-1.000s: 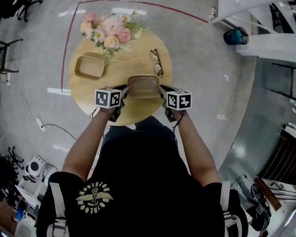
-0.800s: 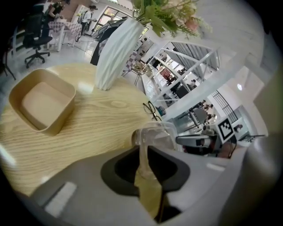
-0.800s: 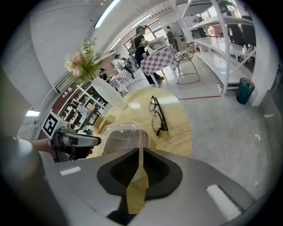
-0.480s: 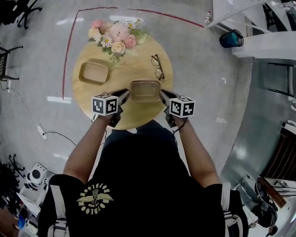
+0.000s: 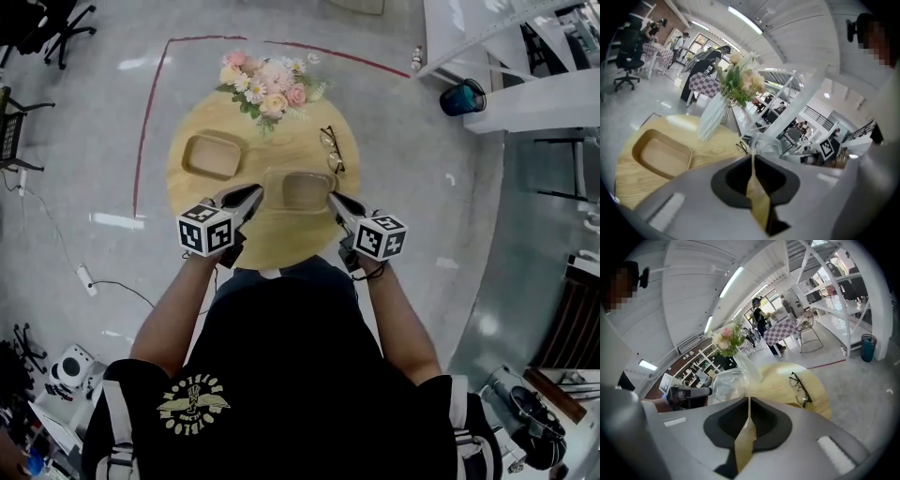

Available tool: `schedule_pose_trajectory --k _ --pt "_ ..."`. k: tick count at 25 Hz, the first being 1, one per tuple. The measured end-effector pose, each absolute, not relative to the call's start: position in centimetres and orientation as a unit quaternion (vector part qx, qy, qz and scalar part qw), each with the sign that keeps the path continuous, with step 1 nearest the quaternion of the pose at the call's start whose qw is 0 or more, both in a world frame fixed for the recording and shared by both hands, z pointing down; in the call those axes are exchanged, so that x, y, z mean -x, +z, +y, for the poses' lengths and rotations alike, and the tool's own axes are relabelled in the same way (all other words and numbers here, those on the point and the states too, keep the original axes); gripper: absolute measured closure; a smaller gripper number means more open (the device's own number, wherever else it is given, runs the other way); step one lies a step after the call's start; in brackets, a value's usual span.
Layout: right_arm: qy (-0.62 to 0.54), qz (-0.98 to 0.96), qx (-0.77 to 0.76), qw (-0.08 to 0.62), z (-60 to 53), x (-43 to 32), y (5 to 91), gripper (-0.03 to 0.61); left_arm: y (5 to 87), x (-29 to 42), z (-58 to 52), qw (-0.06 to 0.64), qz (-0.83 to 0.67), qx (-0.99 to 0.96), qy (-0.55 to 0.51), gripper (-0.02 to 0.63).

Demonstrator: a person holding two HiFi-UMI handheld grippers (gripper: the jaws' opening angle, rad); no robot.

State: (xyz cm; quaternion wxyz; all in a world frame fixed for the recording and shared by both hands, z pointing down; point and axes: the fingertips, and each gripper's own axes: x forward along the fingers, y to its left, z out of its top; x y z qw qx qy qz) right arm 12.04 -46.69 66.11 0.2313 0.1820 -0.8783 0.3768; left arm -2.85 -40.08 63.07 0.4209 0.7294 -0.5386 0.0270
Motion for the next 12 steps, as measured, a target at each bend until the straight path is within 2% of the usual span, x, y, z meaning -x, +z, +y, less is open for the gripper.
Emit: schedule_pose_trajectory --k 5,12 --pt "0.356 -0.892 -0.191 0.201 -45.2 -10.1 62.3 0.560 58.7 4.5 -38.4 0.361 -0.542 -0.758 0.025 0.595" --pt "0.315 -0.915 -0.193 0.166 -42.6 -7.1 57.0 0.560 54.5 7.8 -35.8 0.338 -0.544 -0.768 0.002 0.594"
